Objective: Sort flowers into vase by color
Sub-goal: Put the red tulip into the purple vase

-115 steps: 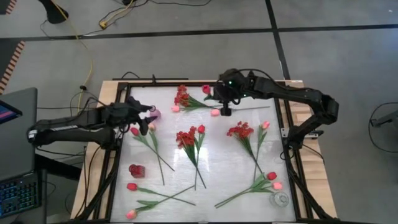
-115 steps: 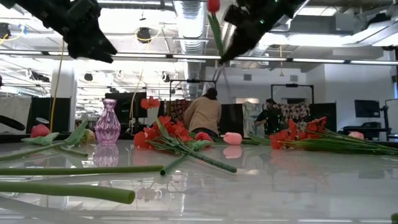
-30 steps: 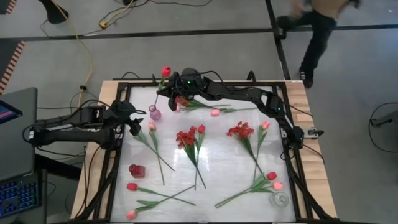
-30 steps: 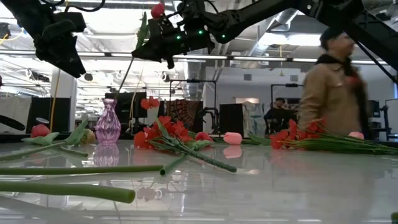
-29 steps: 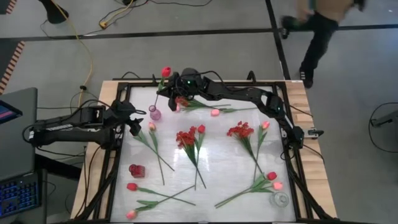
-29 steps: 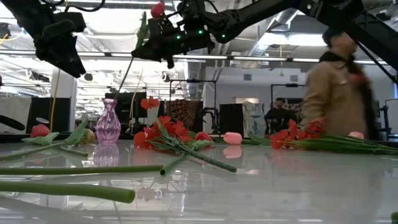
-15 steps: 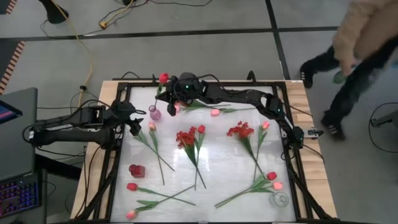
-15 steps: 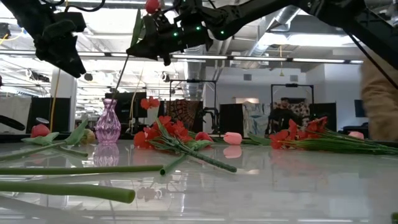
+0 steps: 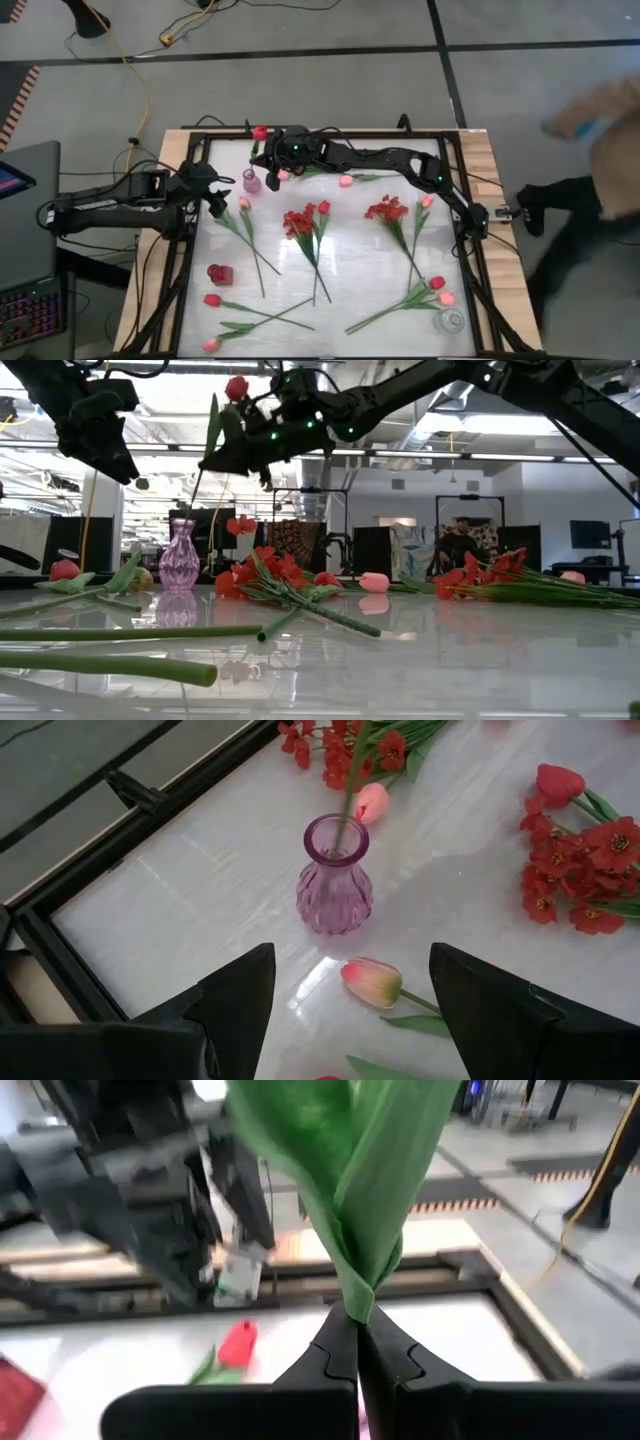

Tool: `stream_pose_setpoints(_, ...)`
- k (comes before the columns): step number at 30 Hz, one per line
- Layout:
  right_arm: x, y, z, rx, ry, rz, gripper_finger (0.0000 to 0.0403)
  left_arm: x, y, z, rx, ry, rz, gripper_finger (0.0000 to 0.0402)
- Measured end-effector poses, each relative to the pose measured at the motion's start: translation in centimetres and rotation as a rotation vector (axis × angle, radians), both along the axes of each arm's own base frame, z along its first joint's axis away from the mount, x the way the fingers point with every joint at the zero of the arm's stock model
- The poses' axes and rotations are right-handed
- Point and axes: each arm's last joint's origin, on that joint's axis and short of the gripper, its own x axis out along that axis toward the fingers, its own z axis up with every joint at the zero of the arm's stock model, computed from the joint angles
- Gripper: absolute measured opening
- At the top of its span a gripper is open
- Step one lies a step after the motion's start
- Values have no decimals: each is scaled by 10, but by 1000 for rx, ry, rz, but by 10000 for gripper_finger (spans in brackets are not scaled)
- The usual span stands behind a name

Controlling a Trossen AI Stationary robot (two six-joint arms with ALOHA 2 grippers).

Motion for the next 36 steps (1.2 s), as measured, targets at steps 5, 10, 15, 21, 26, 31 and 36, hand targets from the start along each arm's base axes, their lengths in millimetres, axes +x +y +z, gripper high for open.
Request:
stream_pose_setpoints(5,2,0,-6,1,4,3,25,0,0,0,0,0,0,254)
stream_pose_setpoints(10,3,2,-4,-23,-4,11,46,0,0,0,0,0,0,254)
stream_pose_setpoints(15,2,2,-6,3,12,5,68,0,0,0,0,0,0,254)
stream_pose_setpoints(21,2,1,-7,7,24,4,99,0,0,0,0,0,0,254)
stream_pose_setpoints(26,0,-2,-2,25,85,-2,145,0,0,0,1,0,0,254)
stream_pose_setpoints(31,-3,-7,13,31,161,-8,208,0,0,0,1,1,0,254)
stream_pose_setpoints(36,-12,-13,32,21,278,-4,262,0,0,0,1,0,0,254)
